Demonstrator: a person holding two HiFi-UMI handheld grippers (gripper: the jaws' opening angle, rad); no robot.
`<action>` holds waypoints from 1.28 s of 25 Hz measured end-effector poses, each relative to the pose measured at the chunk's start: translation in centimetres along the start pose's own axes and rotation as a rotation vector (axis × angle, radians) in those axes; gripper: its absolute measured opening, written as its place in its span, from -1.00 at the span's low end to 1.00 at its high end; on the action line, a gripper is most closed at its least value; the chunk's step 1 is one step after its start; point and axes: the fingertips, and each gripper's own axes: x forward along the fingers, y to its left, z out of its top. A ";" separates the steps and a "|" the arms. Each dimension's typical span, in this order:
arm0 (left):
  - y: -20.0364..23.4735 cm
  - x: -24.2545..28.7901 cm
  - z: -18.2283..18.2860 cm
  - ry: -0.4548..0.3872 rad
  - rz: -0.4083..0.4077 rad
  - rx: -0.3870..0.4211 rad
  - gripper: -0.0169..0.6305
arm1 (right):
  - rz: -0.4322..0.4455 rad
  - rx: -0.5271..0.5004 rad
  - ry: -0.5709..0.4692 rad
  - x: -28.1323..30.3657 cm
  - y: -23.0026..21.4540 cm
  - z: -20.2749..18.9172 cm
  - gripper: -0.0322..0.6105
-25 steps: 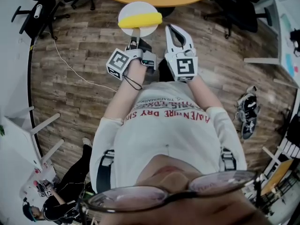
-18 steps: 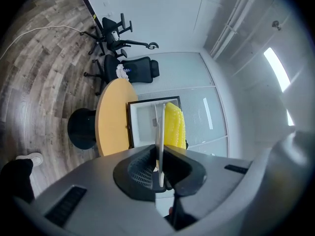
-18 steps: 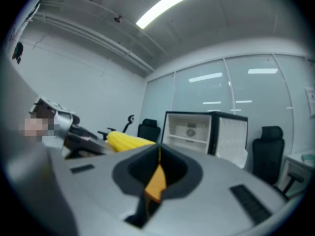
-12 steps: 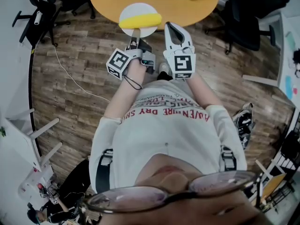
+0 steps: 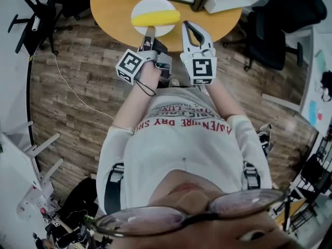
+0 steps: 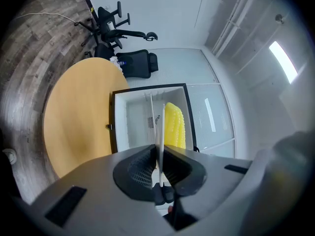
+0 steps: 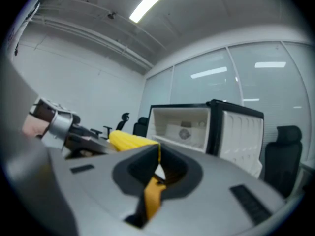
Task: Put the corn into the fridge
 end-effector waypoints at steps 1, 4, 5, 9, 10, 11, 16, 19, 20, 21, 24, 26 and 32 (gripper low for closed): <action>0.0 0.7 0.0 0.007 0.003 0.000 -0.81 | -0.002 0.001 -0.001 0.6 -0.3 0.1 -0.81; 0.0 2.8 0.3 0.030 0.006 -0.003 -0.81 | -0.004 -0.009 0.003 2.3 -0.6 0.4 -0.81; 0.0 3.6 0.5 0.037 0.006 -0.005 -0.81 | -0.007 -0.011 0.006 3.1 -0.8 0.4 -0.81; -0.4 7.2 2.1 0.073 0.000 -0.003 -0.81 | -0.036 -0.008 0.025 6.3 -1.6 0.2 -0.81; -0.5 8.1 2.5 0.085 0.000 -0.001 -0.81 | -0.051 -0.002 0.025 7.1 -1.9 0.3 -0.81; -0.6 8.9 3.0 0.097 0.000 0.002 -0.81 | -0.067 0.006 0.025 8.0 -2.1 0.4 -0.81; -0.9 12.8 5.5 0.164 0.009 0.014 -0.81 | -0.141 0.025 0.028 11.8 -3.1 1.2 -0.81; -1.2 15.1 6.4 0.200 0.004 0.018 -0.81 | -0.179 0.028 0.033 13.6 -3.7 1.5 -0.81; -1.3 15.8 6.7 0.209 0.001 0.019 -0.81 | -0.189 0.028 0.037 14.2 -3.8 1.6 -0.81; -1.4 16.6 7.0 0.217 -0.002 0.018 -0.81 | -0.198 0.027 0.042 14.8 -4.0 1.6 -0.81; -1.4 18.6 7.8 0.245 -0.005 0.010 -0.81 | -0.221 0.029 0.066 16.7 -4.3 1.5 -0.81; -1.2 19.8 8.0 0.264 0.001 0.002 -0.81 | -0.233 0.031 0.088 17.8 -4.5 1.2 -0.81; -0.6 23.2 8.5 0.296 0.012 -0.001 -0.81 | -0.271 0.036 0.127 20.2 -5.4 0.7 -0.81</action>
